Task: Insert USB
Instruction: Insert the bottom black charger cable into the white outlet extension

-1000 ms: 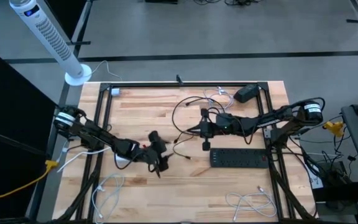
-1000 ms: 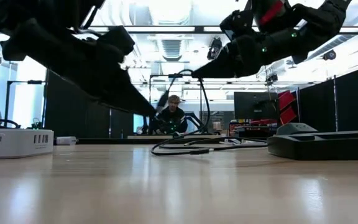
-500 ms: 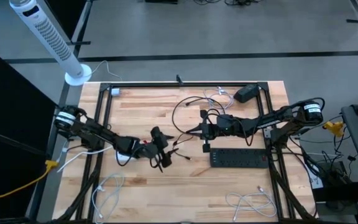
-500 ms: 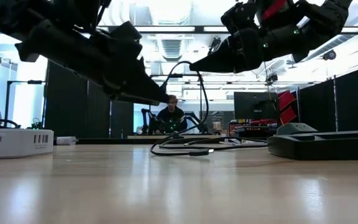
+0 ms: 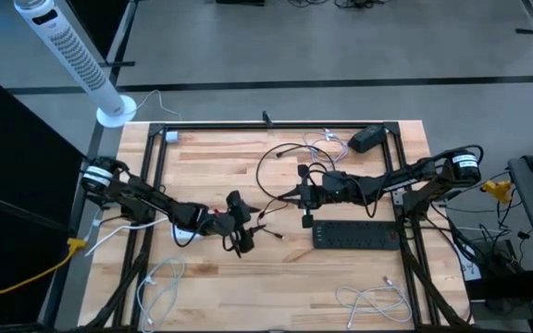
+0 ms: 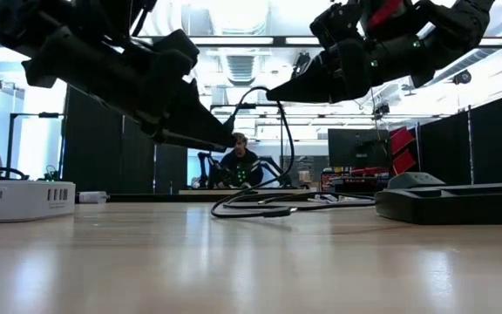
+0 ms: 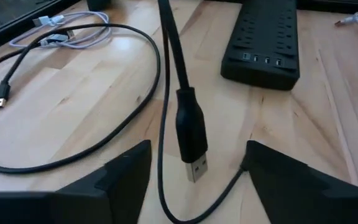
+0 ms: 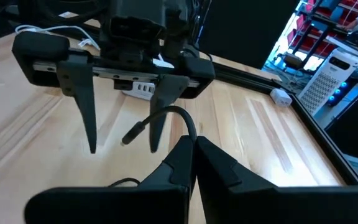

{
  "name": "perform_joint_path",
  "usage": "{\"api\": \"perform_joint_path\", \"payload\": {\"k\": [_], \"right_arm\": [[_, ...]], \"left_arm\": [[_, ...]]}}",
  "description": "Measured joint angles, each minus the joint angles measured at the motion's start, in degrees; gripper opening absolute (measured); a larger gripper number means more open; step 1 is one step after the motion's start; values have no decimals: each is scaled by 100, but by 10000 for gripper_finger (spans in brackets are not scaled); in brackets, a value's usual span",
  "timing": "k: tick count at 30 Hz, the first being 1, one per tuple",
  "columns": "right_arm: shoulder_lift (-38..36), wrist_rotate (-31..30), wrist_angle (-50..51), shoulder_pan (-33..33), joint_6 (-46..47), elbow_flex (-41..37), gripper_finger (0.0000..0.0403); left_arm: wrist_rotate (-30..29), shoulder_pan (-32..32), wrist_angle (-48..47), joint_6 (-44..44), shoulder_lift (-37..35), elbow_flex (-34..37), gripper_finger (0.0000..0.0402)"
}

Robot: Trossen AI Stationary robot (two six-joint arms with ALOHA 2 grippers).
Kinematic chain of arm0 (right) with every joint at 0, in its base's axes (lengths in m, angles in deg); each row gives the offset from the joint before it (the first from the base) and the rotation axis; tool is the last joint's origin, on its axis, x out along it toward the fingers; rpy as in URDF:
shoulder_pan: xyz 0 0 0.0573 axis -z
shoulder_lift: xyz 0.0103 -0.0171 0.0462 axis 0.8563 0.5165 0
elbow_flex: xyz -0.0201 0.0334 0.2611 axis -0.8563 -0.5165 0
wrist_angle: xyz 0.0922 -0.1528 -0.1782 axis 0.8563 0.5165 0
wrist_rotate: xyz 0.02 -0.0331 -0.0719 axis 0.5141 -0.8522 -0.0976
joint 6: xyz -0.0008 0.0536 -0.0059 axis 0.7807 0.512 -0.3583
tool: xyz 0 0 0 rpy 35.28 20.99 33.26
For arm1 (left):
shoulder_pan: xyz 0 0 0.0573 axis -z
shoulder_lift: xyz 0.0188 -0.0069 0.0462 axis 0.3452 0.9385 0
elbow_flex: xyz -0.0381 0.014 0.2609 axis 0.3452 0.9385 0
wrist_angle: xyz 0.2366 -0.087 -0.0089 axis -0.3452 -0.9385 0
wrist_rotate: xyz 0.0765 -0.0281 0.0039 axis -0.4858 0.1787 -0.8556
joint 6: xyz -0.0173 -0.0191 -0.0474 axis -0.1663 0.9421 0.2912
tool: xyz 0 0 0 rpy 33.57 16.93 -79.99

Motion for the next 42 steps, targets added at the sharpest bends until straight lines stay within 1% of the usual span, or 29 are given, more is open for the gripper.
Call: {"api": "perform_joint_path", "payload": {"k": [5, 9, 11, 16, 21, 24, 27, 33, 34, 36, 39, 42], "right_arm": [[0, -2, 127, 0, 5, -2, 0], [0, 2, 177, 0, 7, -6, 0], [0, 0, 173, 0, 5, -13, 0], [0, 0, 173, 0, 2, -15, 0], [0, 0, 180, 0, 2, -15, 0], [0, -2, 173, 0, 1, -15, 0], [0, -2, 175, -1, -29, -15, 0], [0, -2, 156, -11, -39, -15, 0], [0, 3, 155, -11, -39, -15, 0], [0, 82, 153, -11, -41, -15, 0], [0, 92, 123, -37, -41, -15, 0], [0, 94, 112, -50, -41, -15, 0]], "left_arm": [[111, 0, -26, -153, -156, 0, 110], [110, 0, -276, -214, -338, 0, 22], [112, 0, -317, -282, -381, 1, 8], [112, -7, -329, -375, -385, 2, 1], [124, -7, -516, -304, -385, 2, 2], [248, -10, -826, -282, -385, 11, 21], [255, -36, -839, -251, -385, 36, 61], [318, -141, -696, -244, -385, 57, 159], [426, -177, -669, -259, -385, 57, 173], [885, -303, -547, -301, -385, 59, 193], [1580, -491, -82, -443, -310, 59, 208], [1698, -582, 138, -589, -230, 61, 203]]}}
